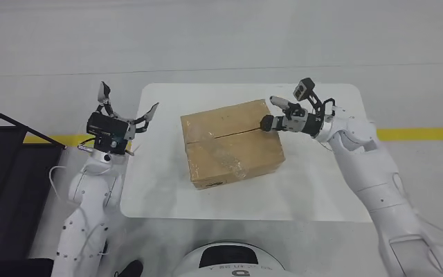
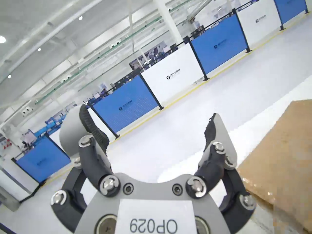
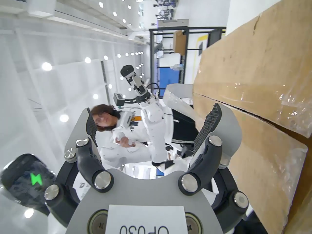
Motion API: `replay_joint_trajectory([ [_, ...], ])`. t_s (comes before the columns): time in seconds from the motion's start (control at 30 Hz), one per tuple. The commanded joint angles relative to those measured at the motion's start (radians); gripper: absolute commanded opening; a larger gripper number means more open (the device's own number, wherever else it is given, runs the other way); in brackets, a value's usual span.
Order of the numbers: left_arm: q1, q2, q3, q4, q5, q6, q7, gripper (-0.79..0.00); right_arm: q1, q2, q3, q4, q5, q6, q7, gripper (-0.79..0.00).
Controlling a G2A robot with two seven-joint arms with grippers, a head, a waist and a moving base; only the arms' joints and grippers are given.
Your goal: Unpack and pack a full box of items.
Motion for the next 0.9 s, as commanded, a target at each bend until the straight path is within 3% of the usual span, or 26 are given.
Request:
replay_joint_trajectory([
  [0.0,0.037,-0.002,-0.004,0.035,-0.023,0.018,0.035,0.000,0.008,-0.006,-0.026,0.000,-0.034,-0.007,-0.019,0.000],
  [0.13,0.060,-0.004,-0.003,0.121,-0.053,0.033,0.067,0.000,0.040,-0.019,-0.083,0.015,-0.105,-0.005,-0.066,0.000],
  [0.43,0.039,-0.003,-0.003,0.281,-0.057,0.017,0.091,0.000,0.095,-0.046,-0.172,0.064,-0.193,0.014,-0.114,0.000],
  [0.87,-0.049,0.004,0.093,0.310,0.164,-0.047,0.035,0.000,0.097,-0.056,-0.175,0.087,-0.192,0.009,-0.112,0.000],
])
